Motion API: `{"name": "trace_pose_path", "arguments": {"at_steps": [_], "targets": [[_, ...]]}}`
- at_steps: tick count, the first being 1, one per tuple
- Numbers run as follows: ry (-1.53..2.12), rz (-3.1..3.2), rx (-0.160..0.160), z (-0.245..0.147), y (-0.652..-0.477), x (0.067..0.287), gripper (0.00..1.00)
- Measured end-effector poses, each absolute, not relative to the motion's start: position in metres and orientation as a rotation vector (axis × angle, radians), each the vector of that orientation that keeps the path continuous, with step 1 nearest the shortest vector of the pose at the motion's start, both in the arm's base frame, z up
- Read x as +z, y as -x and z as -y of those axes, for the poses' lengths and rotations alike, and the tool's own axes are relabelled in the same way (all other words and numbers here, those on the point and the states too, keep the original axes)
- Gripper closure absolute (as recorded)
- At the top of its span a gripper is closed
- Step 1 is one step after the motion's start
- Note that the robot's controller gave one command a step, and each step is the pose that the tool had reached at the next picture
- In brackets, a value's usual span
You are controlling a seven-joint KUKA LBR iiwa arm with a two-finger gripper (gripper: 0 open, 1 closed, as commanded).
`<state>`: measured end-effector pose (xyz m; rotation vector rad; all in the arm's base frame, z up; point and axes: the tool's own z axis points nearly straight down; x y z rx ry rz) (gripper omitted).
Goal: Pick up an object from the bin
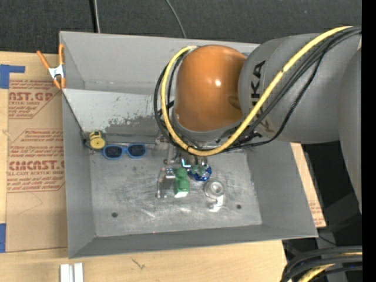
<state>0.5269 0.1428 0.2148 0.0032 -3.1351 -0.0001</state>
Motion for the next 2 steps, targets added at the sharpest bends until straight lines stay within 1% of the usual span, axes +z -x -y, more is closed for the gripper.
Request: {"name": "trace_pose_path", "arguments": {"at_steps": [1,2], "targets": [[-0.103,3.129,0.005,-0.039,-0.476,0.101,0.0],[0.188,3.15,-0.004,0.066,-0.483,0.072,0.0]]}}
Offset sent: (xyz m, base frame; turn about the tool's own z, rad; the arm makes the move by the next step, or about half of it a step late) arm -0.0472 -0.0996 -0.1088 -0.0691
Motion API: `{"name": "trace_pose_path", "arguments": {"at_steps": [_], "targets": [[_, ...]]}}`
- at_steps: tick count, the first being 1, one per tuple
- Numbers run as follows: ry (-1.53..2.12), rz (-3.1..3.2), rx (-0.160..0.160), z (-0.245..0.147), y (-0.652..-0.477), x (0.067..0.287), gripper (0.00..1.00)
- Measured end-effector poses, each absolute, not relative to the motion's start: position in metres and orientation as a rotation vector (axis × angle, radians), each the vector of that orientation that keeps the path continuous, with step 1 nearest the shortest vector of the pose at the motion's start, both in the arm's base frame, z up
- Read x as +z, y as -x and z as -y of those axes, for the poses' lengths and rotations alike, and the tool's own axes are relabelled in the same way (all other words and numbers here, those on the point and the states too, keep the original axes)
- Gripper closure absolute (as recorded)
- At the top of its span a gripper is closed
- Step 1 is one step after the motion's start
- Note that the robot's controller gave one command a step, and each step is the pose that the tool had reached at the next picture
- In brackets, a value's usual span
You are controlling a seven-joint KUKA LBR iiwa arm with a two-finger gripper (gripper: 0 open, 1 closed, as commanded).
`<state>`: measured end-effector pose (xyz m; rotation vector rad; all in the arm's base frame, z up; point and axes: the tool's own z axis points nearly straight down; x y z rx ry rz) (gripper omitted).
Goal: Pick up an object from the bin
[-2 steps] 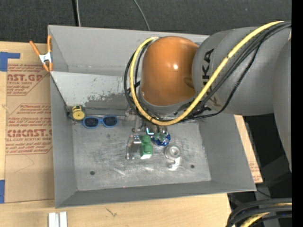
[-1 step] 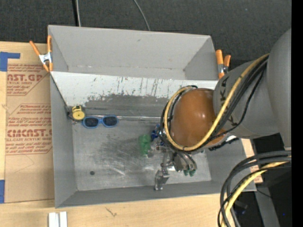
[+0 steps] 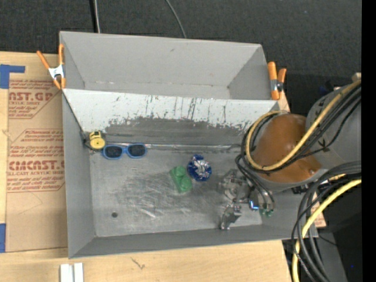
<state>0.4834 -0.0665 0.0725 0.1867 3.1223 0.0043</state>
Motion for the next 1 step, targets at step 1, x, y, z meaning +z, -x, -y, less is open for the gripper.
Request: {"name": "trace_pose_path", "arguments": {"at_steps": [1], "targets": [[-0.367,-3.121,0.001,0.0564,-0.5156,0.0713,0.0]]}}
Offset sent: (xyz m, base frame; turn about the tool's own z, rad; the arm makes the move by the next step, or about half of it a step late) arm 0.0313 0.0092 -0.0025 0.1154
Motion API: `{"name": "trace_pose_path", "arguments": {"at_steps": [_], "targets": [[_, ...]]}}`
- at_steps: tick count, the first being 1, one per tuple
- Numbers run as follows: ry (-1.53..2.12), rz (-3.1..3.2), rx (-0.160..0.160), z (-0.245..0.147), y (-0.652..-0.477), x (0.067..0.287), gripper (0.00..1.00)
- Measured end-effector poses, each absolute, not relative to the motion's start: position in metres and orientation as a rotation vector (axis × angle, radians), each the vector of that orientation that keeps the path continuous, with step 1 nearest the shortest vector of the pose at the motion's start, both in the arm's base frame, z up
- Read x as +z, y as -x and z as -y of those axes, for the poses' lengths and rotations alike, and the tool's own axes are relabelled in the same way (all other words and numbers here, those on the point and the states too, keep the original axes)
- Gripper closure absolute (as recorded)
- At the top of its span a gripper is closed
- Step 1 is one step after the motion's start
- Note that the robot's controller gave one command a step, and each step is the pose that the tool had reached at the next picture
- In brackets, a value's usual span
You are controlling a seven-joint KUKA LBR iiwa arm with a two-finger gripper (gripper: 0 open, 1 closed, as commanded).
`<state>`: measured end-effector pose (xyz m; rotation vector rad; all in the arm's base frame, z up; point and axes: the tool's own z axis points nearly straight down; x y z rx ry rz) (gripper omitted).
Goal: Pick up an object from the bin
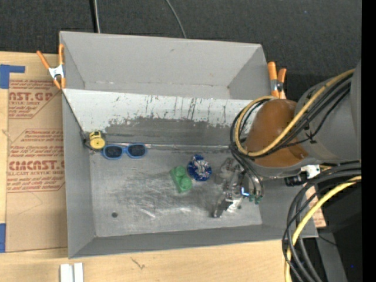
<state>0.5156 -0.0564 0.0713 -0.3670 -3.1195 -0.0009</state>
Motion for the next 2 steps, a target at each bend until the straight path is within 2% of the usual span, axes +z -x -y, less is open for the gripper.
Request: {"name": "trace_pose_path", "arguments": {"at_steps": [1,2], "targets": [[0.346,3.13,-0.008,-0.007,-0.58,0.079,0.0],[0.237,3.144,0.001,-0.054,-0.597,0.075,0.0]]}}
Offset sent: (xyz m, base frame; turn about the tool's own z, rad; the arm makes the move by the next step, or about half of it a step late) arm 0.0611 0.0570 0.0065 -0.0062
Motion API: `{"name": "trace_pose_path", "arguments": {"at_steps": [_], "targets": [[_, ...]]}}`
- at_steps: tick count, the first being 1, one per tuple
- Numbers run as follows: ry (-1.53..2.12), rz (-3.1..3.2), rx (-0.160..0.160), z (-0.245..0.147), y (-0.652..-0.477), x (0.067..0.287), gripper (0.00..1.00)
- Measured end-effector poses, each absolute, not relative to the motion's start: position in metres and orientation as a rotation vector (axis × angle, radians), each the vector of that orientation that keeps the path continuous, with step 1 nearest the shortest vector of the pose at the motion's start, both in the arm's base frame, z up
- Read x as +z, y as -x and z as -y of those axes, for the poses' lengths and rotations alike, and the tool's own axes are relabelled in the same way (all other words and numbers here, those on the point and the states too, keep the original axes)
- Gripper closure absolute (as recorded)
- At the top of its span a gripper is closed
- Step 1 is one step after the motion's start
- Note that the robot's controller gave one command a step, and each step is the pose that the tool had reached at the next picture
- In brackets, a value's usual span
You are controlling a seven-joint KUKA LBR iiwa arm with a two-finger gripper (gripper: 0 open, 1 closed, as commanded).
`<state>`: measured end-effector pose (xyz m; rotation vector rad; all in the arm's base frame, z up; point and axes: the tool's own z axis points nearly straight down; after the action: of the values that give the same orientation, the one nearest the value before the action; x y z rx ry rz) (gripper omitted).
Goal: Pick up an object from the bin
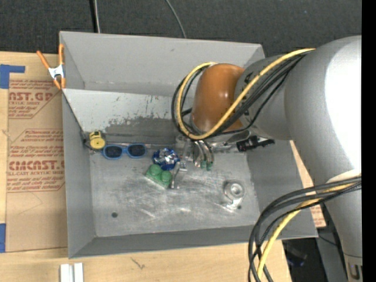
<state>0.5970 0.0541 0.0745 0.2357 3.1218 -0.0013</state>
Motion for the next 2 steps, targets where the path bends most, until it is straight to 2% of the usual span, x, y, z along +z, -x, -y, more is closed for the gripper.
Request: {"name": "trace_pose_path", "arguments": {"at_steps": [1,2], "targets": [[0.08,-3.127,0.0,-0.0962,-0.5957,0.0744,0.0],[0.079,-3.134,0.004,-0.0973,-0.5953,0.0762,1.0]]}}
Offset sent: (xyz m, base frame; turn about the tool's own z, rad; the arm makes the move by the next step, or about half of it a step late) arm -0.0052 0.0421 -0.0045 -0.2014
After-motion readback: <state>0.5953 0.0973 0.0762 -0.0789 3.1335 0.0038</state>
